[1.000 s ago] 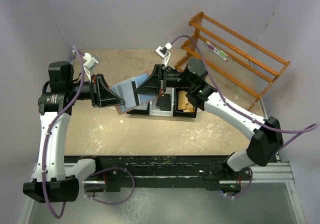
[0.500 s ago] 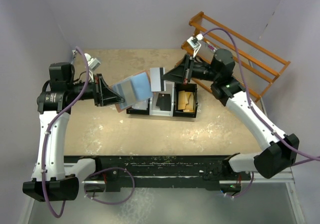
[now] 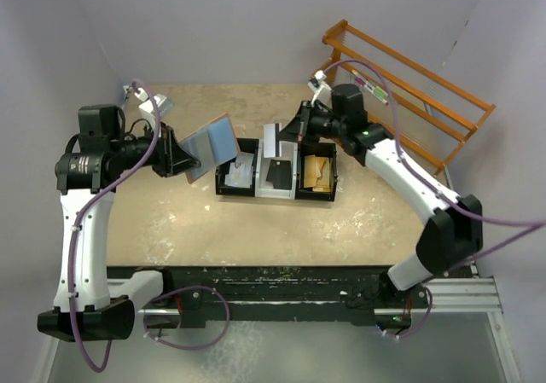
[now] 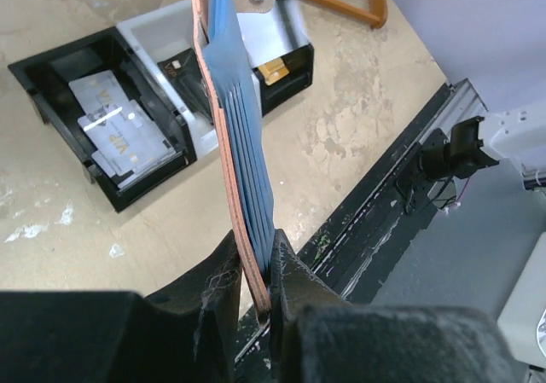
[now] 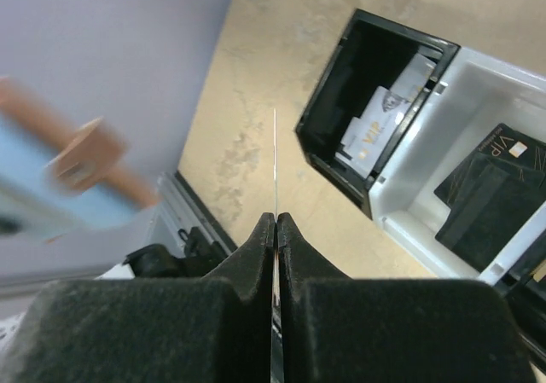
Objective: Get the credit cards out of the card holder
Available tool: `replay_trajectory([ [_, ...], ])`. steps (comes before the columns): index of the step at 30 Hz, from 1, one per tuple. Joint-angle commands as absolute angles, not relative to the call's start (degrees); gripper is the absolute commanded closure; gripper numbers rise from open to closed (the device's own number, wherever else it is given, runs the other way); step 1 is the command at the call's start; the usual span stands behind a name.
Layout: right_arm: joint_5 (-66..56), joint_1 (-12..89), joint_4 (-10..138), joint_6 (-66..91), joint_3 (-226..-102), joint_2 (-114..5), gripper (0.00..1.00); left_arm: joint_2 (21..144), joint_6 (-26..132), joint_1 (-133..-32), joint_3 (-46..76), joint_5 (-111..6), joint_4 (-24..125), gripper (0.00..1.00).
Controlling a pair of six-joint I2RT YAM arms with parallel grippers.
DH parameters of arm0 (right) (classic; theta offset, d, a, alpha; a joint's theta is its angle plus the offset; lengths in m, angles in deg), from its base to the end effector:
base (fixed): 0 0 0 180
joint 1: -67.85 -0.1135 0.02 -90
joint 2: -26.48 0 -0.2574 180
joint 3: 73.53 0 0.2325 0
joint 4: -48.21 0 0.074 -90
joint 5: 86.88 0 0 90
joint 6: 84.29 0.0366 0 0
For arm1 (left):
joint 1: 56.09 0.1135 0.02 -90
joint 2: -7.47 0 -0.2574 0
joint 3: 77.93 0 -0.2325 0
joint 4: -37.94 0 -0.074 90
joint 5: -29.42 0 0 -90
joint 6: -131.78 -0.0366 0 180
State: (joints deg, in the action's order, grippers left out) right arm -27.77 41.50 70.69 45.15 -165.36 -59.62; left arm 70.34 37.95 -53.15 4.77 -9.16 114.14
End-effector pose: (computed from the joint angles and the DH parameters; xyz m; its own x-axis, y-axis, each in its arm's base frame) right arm 0.2916 0.1654 0.3631 -0.7213 0.2511 -0.6455 -0.4703 0.5066 0.7226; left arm 0.1679 -0.0200 0.4095 -0.6270 0.0095 -0.7789 0.5935 0.6535 -0.4698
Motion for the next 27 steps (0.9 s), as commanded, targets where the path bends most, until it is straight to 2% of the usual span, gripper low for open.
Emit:
replay_trajectory([
  [1, -21.57, 37.00, 68.23, 46.49, -170.20, -67.06, 1.00, 67.15, 36.32, -53.28, 1.54, -2.33, 113.96, 1.00],
  [12, -14.49, 30.60, 66.39, 51.30, -181.67, -86.89, 1.00, 65.22, 39.99, -53.26, 1.07, 6.26, 112.23, 1.00],
  [27, -11.20, 29.95, 64.85, 51.45, -186.39, -95.65, 1.00, 65.47, 43.96, -53.27, 1.52, 10.01, 108.94, 1.00],
])
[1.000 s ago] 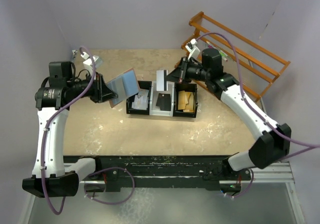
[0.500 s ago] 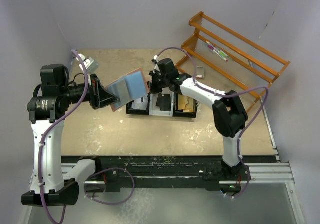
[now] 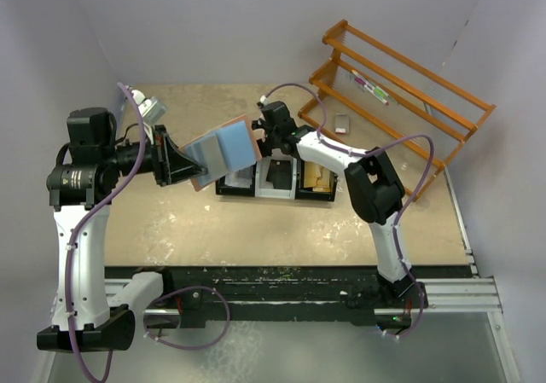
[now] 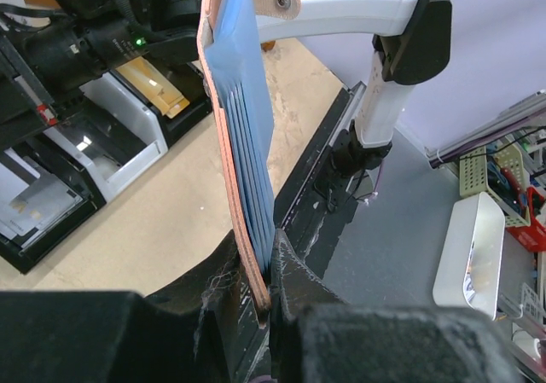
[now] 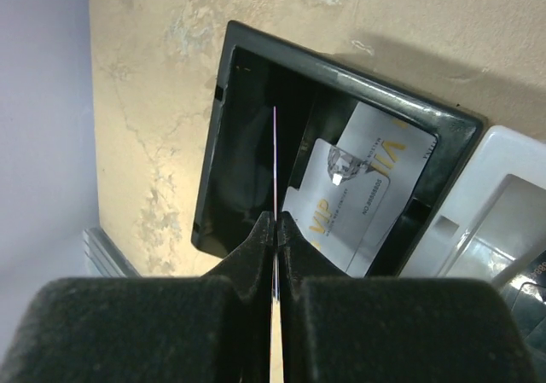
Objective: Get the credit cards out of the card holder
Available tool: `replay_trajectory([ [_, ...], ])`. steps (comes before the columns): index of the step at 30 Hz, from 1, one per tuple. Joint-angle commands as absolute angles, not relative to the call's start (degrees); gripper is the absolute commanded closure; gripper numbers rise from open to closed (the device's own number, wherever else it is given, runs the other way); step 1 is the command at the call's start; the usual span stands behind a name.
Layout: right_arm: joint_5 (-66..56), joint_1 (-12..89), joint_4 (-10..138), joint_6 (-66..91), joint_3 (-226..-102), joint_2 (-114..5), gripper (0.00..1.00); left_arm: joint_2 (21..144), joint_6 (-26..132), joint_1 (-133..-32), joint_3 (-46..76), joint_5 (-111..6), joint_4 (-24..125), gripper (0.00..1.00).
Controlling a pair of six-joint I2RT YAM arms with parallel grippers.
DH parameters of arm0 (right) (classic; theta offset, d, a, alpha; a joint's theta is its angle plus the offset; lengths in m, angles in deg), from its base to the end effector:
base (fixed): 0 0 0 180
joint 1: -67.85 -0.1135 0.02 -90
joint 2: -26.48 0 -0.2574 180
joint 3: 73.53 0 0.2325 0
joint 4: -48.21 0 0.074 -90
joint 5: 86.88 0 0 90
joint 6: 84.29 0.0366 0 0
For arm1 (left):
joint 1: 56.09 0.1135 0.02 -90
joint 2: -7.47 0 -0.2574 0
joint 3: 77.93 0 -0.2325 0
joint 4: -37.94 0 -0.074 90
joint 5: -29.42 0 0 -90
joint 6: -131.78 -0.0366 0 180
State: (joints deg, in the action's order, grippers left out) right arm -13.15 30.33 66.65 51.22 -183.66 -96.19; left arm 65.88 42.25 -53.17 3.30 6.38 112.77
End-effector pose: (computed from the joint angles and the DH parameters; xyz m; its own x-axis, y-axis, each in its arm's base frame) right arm 0.3740 0.3001 0.2235 -0.8391 0.2191 -0.4979 -0.2520 0.6547 0.7127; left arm 0.1367 -0.0268 0.4333 -0.5713 -0.0324 -0.8201 0.7331 0.4293 -0.5276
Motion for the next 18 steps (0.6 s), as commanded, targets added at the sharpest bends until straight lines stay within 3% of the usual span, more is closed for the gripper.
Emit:
replay_trajectory([
  [1, -10.83, 29.89, 65.05, 51.42, -186.23, -95.44, 1.00, 65.52, 44.24, -53.21, 1.51, 10.14, 108.74, 1.00],
  [14, -8.13, 29.88, 62.90, 50.29, -177.47, -82.31, 0.51, 65.54, 46.23, -53.23, 2.00, 11.08, 106.63, 1.00],
  [18, -11.10, 29.99, 62.84, 48.94, -173.33, -72.32, 0.29, 65.59, 44.59, -53.28, 1.70, 11.15, 108.39, 1.00],
])
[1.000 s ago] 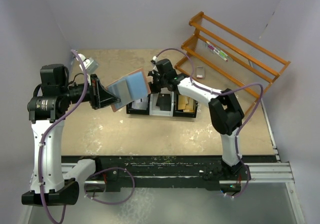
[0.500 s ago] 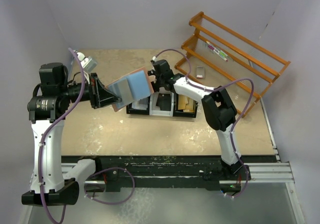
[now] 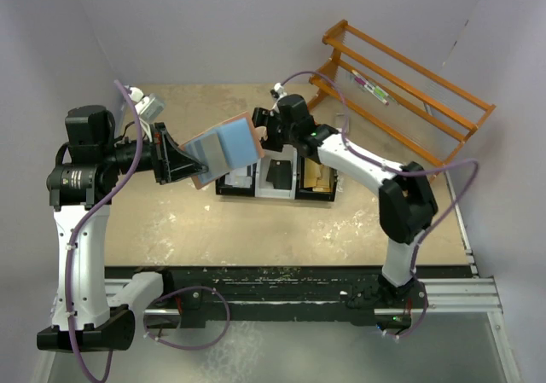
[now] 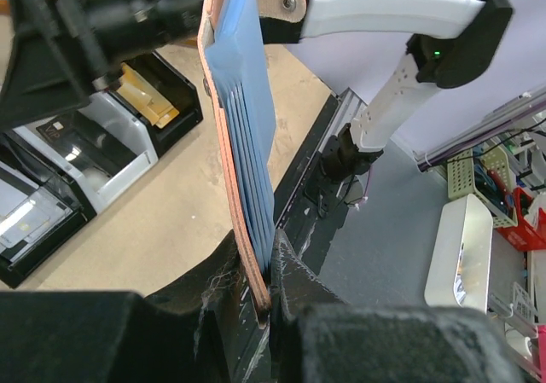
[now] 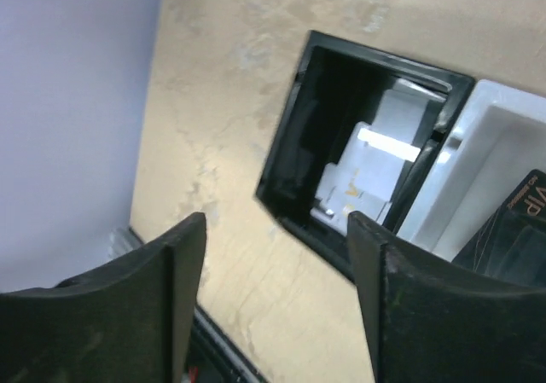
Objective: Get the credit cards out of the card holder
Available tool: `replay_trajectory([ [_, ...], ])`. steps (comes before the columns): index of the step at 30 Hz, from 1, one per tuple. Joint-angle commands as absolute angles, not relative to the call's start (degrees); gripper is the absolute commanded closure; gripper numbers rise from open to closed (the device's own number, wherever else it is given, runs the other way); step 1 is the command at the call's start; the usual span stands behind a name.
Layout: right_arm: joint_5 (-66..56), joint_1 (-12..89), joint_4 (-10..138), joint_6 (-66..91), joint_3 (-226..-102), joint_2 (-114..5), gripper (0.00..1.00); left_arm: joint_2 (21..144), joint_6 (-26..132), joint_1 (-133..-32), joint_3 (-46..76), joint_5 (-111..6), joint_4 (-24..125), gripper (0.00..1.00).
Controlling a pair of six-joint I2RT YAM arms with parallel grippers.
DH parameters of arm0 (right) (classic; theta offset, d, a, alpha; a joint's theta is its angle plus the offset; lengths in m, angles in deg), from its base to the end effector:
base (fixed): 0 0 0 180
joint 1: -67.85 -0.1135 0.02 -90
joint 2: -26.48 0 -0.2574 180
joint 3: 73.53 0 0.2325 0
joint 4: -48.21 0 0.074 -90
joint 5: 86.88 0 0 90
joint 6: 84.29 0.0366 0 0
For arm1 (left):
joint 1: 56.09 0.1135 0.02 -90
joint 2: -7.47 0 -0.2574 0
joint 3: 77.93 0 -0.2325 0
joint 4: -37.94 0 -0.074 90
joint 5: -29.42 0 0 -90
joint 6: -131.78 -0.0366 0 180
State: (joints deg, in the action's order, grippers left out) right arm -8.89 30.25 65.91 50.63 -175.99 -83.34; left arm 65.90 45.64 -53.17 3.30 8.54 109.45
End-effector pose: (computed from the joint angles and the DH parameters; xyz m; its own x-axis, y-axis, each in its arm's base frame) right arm 0.3418 0.2729 0.2794 -0.7645 0.2830 -0.5792 -0.2914 0.6498 0.7021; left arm 0.1385 -0.0272 0.4383 -0.5683 -0.0530 -0.8211 0.7437 0.3940 -0.5401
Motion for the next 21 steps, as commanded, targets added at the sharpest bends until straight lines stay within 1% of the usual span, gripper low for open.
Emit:
replay_trajectory([
  [1, -11.30, 30.35, 61.76, 48.77, -171.26, -69.23, 0.23, 65.64, 43.83, -53.28, 1.69, 11.37, 109.10, 1.00],
  [3, -13.45, 31.73, 59.76, 47.81, -167.34, -63.36, 0.17, 65.72, 41.66, -53.25, 1.68, 11.29, 110.57, 1.00],
  [4, -15.47, 32.82, 58.68, 47.61, -165.73, -60.82, 0.15, 65.74, 40.65, -53.26, 1.84, 11.05, 111.29, 1.00],
  [7, -24.93, 36.10, 54.88, 47.25, -161.67, -54.14, 0.10, 66.36, 38.09, -53.28, 2.28, 10.91, 113.30, 1.00],
  [11, -37.16, 37.79, 51.20, 46.90, -160.99, -49.64, 0.01, 67.63, 34.89, -53.27, 1.79, 11.75, 116.31, 1.00],
  [15, -41.75, 37.55, 43.11, 49.93, -160.66, -47.94, 0.00, 68.70, 32.16, -53.23, 1.51, 11.64, 118.58, 1.00],
  [17, -42.59, 36.89, 41.34, 51.09, -160.83, -47.78, 0.00, 69.35, 30.55, -53.25, 1.46, 11.43, 119.77, 1.00],
  [21, -40.29, 32.68, 45.62, 47.41, -164.11, -49.89, 0.00, 70.83, 27.93, -53.26, 1.21, 11.51, 122.20, 1.00],
])
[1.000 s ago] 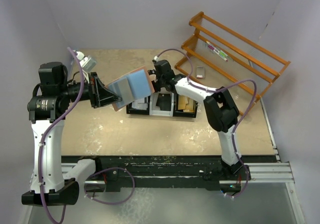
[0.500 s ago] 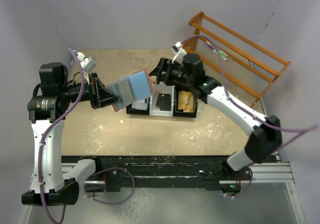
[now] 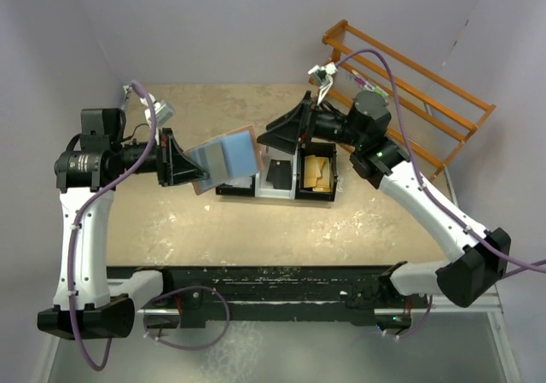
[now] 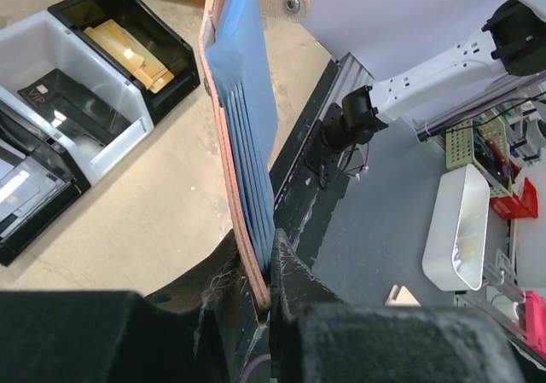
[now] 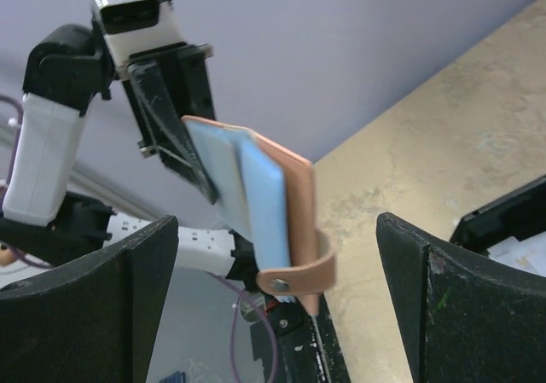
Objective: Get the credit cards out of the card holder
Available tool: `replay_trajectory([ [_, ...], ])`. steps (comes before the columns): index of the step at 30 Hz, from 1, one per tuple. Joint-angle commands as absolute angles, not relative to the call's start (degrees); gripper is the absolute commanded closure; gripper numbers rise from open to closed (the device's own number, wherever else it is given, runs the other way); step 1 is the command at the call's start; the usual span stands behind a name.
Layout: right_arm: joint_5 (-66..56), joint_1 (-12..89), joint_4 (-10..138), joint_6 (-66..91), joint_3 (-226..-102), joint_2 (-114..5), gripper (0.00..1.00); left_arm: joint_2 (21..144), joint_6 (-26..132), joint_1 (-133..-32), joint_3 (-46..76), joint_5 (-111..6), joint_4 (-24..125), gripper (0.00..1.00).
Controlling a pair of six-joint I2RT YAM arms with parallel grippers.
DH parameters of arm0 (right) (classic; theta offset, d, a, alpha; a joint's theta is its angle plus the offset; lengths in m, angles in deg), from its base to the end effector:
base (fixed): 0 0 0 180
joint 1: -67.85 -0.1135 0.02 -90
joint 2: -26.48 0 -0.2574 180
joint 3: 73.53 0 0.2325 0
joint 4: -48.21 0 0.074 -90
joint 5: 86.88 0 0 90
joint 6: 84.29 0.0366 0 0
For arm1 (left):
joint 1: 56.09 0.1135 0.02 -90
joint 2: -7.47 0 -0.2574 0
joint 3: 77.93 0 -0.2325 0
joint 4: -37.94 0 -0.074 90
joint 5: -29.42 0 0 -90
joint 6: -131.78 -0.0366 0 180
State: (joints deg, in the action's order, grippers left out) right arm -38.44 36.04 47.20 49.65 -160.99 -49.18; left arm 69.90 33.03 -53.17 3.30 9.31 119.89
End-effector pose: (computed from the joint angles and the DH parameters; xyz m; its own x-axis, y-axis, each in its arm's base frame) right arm 0.2274 0.1696 0.4329 -0.5195 0.2888 -0.8042 -0.8106 0.1312 0.5707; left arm 0.1503 -0.0267 0.4176 -0.6082 0.0213 -0.7935 0.7397 0.3780 -0.5568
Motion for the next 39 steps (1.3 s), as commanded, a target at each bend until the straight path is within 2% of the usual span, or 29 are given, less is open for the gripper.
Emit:
replay_trajectory([
  [1, -39.27, 31.22, 47.29, 45.91, -165.03, -50.81, 0.00, 71.00, 27.29, -53.25, 1.02, 11.56, 122.76, 1.00],
  [8, -35.97, 25.12, 50.89, 41.03, -166.81, -54.49, 0.00, 72.58, 22.79, -53.22, -0.01, 12.80, 126.87, 1.00],
  [14, -35.70, 22.56, 52.57, 38.06, -166.28, -54.97, 0.10, 73.65, 20.74, -53.28, -0.29, 14.13, 128.91, 1.00],
  [21, -36.30, 21.64, 52.36, 38.13, -164.86, -54.39, 0.29, 74.17, 19.67, -53.27, -0.60, 15.42, 130.06, 1.00],
  [31, -35.99, 21.18, 51.32, 40.17, -163.66, -54.42, 0.72, 74.35, 19.43, -53.24, -0.88, 14.76, 129.90, 1.00],
  [39, -32.65, 21.09, 51.90, 40.53, -162.35, -52.89, 0.93, 74.19, 20.68, -53.27, -0.87, 14.77, 128.43, 1.00],
])
